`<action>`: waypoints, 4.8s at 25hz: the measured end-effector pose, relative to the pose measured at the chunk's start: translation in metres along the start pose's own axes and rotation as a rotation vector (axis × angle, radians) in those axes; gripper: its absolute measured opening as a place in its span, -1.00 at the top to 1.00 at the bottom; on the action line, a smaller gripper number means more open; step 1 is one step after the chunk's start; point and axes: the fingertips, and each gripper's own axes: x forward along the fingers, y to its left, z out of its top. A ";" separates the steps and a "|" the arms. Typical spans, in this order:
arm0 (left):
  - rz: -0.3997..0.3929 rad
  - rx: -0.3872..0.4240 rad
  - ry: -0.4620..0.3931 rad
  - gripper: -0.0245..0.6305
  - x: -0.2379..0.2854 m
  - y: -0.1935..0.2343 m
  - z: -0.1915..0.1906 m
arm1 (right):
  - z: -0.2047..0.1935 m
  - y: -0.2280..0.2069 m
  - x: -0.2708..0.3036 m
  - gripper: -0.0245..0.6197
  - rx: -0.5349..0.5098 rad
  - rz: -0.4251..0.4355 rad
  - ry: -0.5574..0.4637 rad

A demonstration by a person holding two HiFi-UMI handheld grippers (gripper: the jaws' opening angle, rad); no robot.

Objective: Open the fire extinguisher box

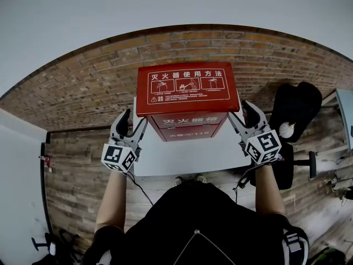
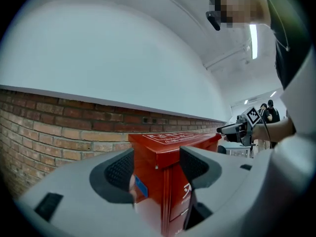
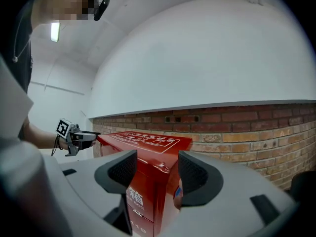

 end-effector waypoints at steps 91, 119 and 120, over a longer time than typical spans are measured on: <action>-0.053 0.082 -0.068 -0.04 0.181 0.086 0.153 | 0.159 -0.125 0.171 0.14 0.002 0.017 -0.102; -0.144 0.079 -0.240 0.20 0.032 -0.024 0.170 | 0.164 0.013 0.036 0.57 -0.013 0.115 -0.273; -0.151 0.076 -0.236 0.23 0.030 -0.030 0.166 | 0.159 0.021 0.033 0.60 -0.006 0.124 -0.270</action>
